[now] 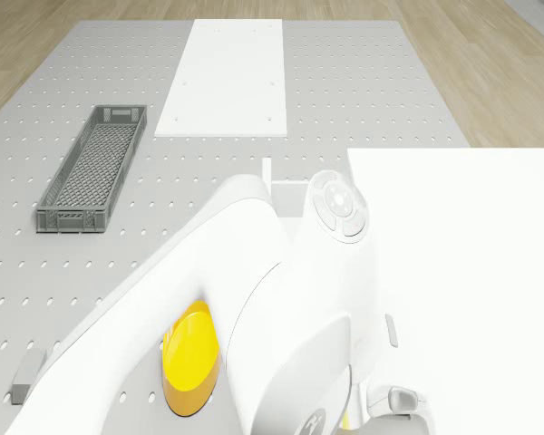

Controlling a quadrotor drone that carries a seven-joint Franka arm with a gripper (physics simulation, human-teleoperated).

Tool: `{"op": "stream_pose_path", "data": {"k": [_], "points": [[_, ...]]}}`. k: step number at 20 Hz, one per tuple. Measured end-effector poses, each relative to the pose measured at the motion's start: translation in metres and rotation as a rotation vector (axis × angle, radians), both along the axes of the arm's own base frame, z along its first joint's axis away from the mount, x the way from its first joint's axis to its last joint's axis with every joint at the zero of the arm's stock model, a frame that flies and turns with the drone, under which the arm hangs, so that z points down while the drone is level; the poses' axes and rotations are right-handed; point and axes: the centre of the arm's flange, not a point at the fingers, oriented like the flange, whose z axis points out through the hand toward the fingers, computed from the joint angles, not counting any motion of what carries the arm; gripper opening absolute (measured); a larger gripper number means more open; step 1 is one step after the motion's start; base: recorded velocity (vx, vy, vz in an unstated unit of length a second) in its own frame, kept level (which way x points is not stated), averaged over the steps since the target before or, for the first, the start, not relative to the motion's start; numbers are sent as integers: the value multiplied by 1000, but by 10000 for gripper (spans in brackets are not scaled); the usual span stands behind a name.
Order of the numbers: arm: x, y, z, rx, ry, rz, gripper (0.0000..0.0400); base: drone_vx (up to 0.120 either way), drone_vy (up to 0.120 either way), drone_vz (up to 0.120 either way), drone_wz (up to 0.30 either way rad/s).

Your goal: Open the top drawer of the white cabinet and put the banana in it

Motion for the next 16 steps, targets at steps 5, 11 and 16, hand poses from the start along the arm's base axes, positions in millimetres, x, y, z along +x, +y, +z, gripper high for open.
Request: {"op": "stream_pose_path", "data": {"k": [5, 11, 16], "points": [[0, 0, 18, 0, 0, 0, 193, 0, 0, 0, 0], [0, 0, 35, 0, 0, 1, 193, 0, 0, 0, 0], [0, 0, 51, 0, 0, 1, 193, 0, 0, 0, 0]]}}
